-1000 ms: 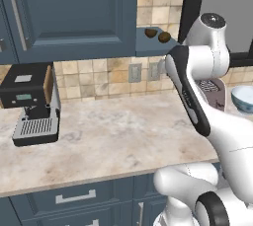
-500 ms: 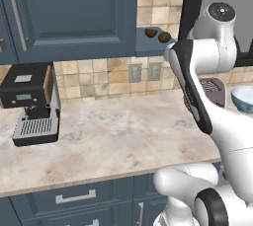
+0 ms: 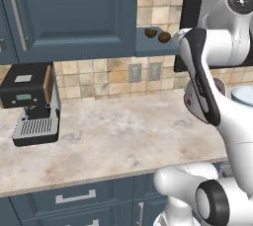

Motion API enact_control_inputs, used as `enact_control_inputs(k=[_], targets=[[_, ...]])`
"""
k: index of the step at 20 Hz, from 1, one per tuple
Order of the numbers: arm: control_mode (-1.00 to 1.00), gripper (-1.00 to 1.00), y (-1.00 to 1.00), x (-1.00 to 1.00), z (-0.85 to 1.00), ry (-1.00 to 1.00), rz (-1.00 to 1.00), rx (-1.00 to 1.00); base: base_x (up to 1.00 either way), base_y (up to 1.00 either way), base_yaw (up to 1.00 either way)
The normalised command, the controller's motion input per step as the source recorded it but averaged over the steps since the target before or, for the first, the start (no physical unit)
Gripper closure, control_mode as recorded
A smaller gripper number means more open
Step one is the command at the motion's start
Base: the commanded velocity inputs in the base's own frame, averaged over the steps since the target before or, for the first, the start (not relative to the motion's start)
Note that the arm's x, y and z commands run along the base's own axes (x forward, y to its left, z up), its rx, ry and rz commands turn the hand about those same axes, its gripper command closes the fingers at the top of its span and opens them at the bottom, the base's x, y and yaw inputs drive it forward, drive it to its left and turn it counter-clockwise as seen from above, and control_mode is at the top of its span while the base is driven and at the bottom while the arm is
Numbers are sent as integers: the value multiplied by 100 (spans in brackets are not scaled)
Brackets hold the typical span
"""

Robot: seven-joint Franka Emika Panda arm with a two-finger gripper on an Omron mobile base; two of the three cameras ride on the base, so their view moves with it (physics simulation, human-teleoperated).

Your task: Pick the kiwis from the cabinet and place them in one bowl. Pick the lemon from the sink and place it in the other bowl.

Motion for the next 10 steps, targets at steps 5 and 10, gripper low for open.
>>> enact_control_inputs(k=[5,10], targets=[[-100,-100,20,68,-2,-1,-2,-2,0,0,0],[-100,-100,7,61,0,0,3,-1,0,0,0]])
